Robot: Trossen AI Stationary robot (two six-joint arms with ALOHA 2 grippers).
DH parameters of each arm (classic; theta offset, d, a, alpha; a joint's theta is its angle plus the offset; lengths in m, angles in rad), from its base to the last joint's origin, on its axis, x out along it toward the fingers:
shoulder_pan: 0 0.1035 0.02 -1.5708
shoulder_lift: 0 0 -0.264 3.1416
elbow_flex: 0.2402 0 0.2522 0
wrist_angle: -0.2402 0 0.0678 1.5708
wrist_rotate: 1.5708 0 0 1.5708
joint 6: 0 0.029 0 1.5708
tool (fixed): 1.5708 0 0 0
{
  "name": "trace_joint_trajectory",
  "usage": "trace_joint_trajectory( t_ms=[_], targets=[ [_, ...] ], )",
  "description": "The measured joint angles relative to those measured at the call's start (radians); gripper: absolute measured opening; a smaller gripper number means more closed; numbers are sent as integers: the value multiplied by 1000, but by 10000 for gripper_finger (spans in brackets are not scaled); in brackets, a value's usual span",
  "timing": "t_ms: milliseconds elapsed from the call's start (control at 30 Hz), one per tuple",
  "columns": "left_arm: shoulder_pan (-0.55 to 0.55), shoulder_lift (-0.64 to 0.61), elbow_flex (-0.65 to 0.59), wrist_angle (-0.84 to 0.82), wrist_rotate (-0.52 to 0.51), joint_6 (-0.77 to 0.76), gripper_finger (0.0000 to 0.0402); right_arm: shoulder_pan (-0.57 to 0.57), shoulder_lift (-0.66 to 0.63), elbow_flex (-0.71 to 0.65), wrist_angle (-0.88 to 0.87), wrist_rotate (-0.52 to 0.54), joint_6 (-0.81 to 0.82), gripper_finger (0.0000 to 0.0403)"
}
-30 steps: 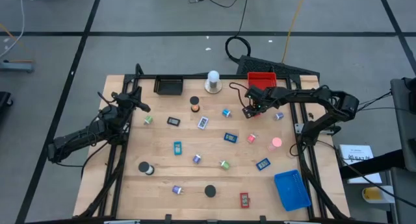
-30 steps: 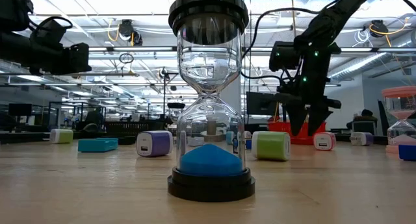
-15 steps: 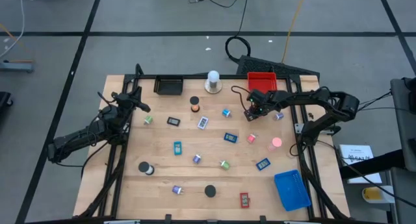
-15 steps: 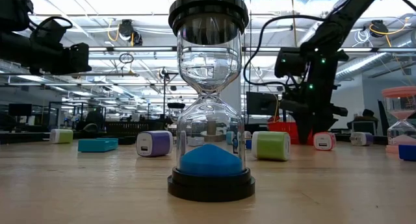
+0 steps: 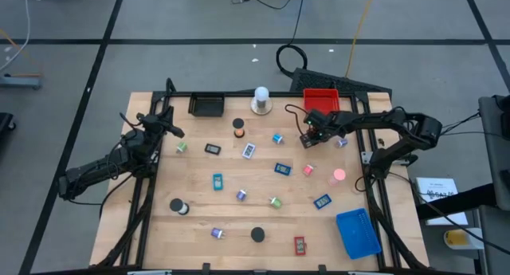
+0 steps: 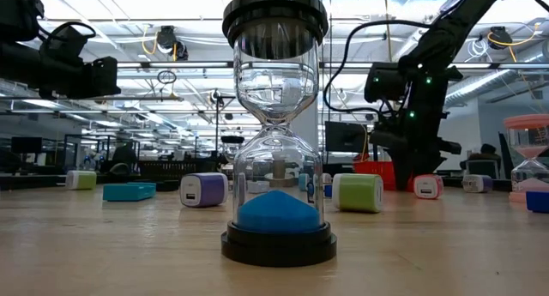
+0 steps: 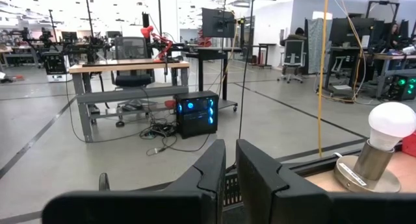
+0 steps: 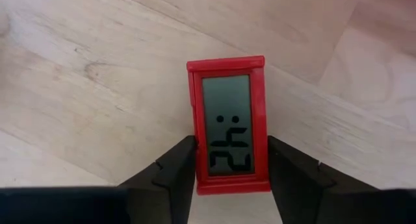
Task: Pick & Place Office items
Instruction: Put the red digital timer into the red bin
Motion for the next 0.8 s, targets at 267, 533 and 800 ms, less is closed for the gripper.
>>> trace_joint_trajectory(
  t_ms=[267, 533, 800],
  targets=[
    [0, 0, 0, 0, 0, 0, 42, -36, -75, 106, -162, -26, 16, 156],
    [0, 0, 0, 0, 0, 0, 42, -179, -112, 284, -294, -16, -37, 158],
    [0, 0, 0, 0, 0, 0, 42, -412, -5, 316, -220, -33, -121, 159]
  ],
)
